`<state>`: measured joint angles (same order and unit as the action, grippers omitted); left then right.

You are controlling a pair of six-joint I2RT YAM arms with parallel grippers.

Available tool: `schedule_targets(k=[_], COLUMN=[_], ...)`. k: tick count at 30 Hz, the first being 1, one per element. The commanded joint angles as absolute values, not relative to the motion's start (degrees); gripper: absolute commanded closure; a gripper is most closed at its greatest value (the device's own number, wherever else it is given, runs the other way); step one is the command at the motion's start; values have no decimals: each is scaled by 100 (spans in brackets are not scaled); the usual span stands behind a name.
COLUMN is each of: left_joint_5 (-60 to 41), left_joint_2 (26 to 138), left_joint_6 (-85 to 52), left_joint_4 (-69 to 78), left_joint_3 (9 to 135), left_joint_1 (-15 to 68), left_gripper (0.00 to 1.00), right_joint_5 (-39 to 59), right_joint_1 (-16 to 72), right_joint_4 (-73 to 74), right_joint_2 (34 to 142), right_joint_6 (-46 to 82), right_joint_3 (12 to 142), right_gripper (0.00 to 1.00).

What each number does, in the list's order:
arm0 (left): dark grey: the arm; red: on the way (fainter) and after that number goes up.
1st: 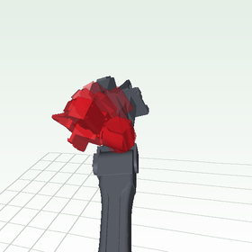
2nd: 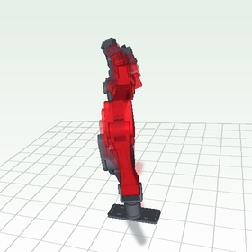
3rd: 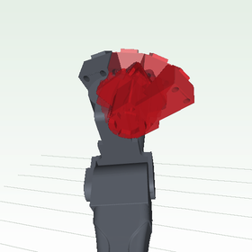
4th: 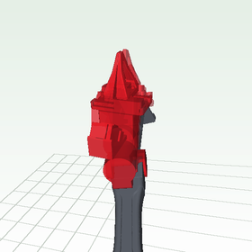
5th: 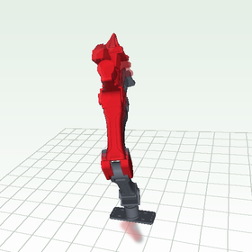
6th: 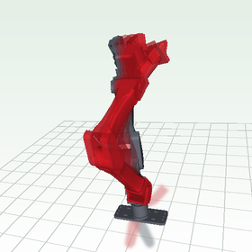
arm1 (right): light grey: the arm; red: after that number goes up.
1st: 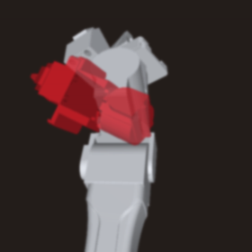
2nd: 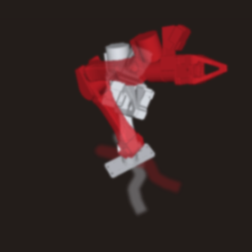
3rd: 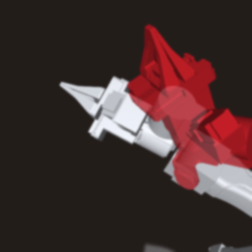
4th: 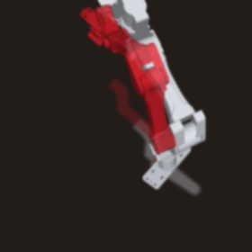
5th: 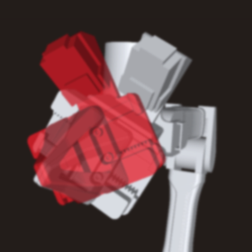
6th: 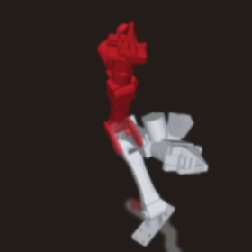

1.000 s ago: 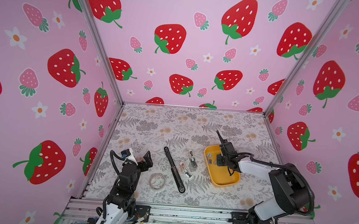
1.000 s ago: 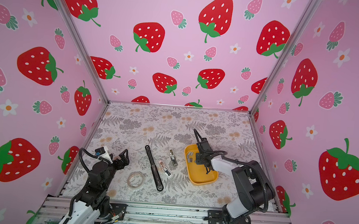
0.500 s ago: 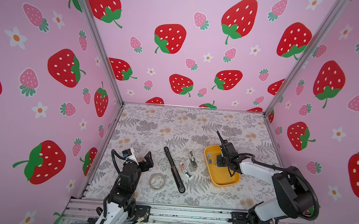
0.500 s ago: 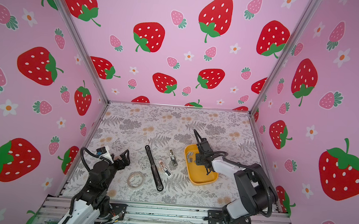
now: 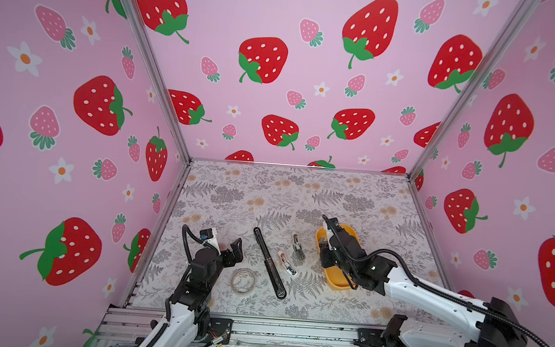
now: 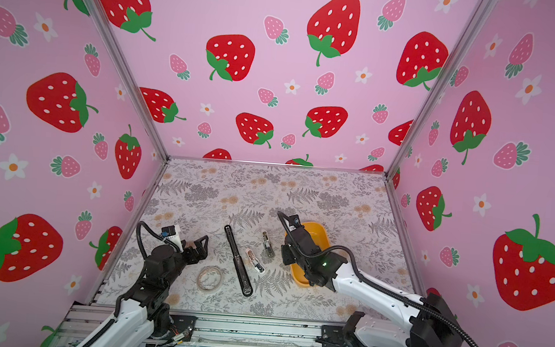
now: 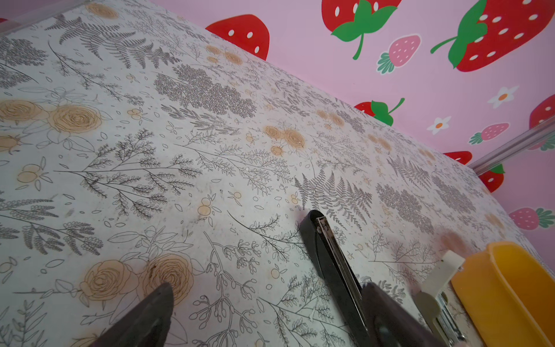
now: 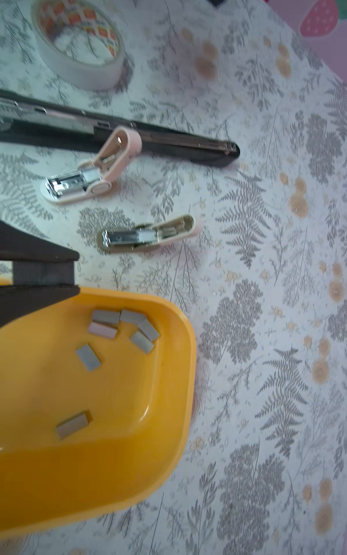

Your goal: Load the staples into the stapler

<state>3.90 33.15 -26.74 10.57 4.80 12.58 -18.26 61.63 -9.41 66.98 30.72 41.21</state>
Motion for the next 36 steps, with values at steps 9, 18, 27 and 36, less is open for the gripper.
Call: schedule_targets(k=[9, 18, 27, 36], left_joint_5=[298, 373, 470, 536], left_joint_2=[3911, 3975, 3910, 3695], left_joint_6=[-2584, -2586, -2641, -2734], left_joint_4=[1361, 1311, 1171, 857], left_joint_3=[948, 993, 1000, 1002], left_joint_1=[1292, 1292, 1292, 1285], left_gripper=[1, 1, 1, 1], right_joint_5=[-2099, -2170, -2595, -3164], right_joint_1=[7628, 7833, 7870, 8495], right_joint_4=[240, 753, 869, 745], right_joint_2=[7599, 8756, 8776, 9212], right_joint_6=[3840, 3972, 3915, 4258], right_joint_3=[4482, 4723, 4638, 4799], right_gripper=[94, 99, 99, 99])
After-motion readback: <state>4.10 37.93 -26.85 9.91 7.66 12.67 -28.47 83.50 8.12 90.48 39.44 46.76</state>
